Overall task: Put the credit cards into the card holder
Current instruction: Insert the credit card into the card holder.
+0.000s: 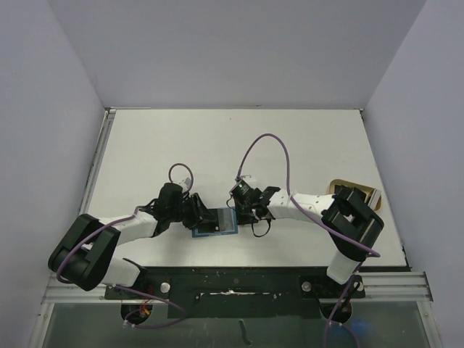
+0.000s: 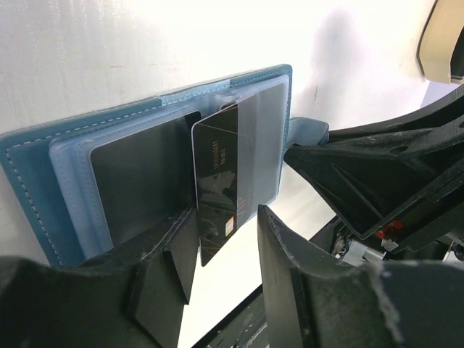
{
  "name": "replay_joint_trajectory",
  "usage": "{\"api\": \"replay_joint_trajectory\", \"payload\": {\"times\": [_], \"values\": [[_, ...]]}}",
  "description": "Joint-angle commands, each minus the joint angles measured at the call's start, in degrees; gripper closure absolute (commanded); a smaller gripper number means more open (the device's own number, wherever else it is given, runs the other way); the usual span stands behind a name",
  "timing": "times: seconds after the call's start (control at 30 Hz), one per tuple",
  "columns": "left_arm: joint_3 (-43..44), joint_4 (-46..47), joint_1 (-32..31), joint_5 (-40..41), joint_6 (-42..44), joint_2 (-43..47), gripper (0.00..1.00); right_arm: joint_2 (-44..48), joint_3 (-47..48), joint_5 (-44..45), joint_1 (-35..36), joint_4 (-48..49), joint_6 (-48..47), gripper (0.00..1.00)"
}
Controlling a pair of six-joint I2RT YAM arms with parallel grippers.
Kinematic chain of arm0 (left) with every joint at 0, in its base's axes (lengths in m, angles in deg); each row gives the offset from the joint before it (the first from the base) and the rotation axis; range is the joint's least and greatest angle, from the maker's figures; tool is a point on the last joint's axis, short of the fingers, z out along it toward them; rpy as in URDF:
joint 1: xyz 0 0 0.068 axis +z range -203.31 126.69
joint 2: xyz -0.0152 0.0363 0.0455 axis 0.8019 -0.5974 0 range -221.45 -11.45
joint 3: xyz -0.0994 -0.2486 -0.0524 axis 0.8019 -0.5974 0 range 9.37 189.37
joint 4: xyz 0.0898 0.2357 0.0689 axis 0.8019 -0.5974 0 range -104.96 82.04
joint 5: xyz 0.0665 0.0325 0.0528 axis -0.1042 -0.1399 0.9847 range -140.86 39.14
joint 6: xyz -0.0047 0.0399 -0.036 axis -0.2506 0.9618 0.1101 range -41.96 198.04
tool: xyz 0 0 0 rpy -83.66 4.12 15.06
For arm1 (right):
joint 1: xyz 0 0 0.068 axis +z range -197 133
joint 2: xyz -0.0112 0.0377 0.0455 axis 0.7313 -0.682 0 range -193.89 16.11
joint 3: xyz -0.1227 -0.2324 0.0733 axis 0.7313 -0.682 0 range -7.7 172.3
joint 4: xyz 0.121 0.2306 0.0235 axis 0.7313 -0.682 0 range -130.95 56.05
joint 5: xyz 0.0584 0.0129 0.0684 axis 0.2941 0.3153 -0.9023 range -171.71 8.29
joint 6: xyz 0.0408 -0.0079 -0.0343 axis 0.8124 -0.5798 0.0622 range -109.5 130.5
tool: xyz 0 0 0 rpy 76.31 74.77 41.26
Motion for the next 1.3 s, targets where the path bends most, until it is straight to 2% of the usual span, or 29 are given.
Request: {"api": "replay_joint_trajectory", "payload": {"times": [0.0, 0.13, 0.4, 0.6, 0.87, 1.27], "values": [[1.7, -1.9, -0.2, 1.5, 1.5, 0.9, 0.62, 2.2, 2.0, 3.6, 0.6, -1.5, -0.3, 0.77], [2.1, -2.3, -0.2, 1.2, 2.0, 0.7, 0.61, 2.0, 3.1, 5.1, 0.5, -3.0, -1.5, 0.74], [3.7, -5.5, -0.1, 2.9, 3.5, 1.0, 0.61, 1.2, 6.0, 8.5, 0.5, -5.9, -2.9, 0.81], [4.6, -7.3, -0.1, 4.1, 3.8, 2.3, 0.61, 1.6, 5.2, 7.5, 0.5, -4.3, -2.4, 1.0], [6.1, -11.6, -0.2, 6.8, 5.5, 4.0, 0.61, 2.1, 2.2, 5.4, 0.6, -1.7, -1.1, 1.0], [4.3, -6.4, -0.5, 4.0, 3.2, 0.6, 0.6, 2.0, 1.9, 4.0, 0.9, -0.5, -0.7, 1.0]]}}
